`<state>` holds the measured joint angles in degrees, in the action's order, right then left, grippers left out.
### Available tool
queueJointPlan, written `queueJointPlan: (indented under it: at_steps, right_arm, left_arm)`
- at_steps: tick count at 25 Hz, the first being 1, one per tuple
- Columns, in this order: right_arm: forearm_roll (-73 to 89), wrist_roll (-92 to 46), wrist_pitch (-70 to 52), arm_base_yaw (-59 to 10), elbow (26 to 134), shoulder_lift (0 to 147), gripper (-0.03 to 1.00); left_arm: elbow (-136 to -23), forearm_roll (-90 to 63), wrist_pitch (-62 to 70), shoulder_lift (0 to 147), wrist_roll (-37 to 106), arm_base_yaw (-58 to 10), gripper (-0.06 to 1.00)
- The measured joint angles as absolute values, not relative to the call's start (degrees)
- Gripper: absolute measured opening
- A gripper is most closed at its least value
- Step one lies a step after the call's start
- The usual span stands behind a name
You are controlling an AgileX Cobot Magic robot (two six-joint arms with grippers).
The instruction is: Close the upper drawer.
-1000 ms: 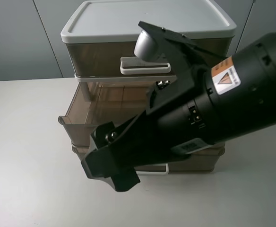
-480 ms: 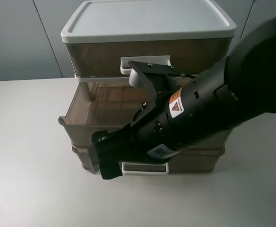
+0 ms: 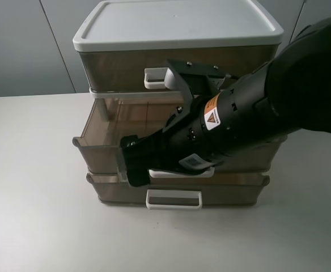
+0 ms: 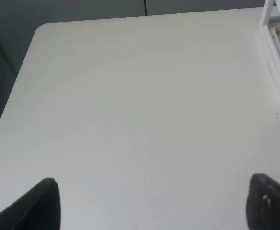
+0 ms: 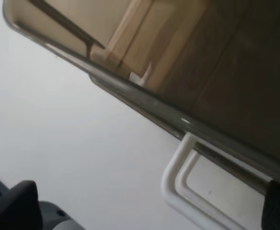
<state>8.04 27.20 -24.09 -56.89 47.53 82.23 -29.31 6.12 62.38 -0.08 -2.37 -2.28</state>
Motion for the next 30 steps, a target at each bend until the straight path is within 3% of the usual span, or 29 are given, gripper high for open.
queueJointPlan:
  at_steps: [30]
  right_arm:
    - [0.0,30.5,-7.8,-51.2,47.3,87.5,0.70]
  left_arm:
    - [-29.3,6.1,62.4,-0.1,-2.4,-2.3,0.74]
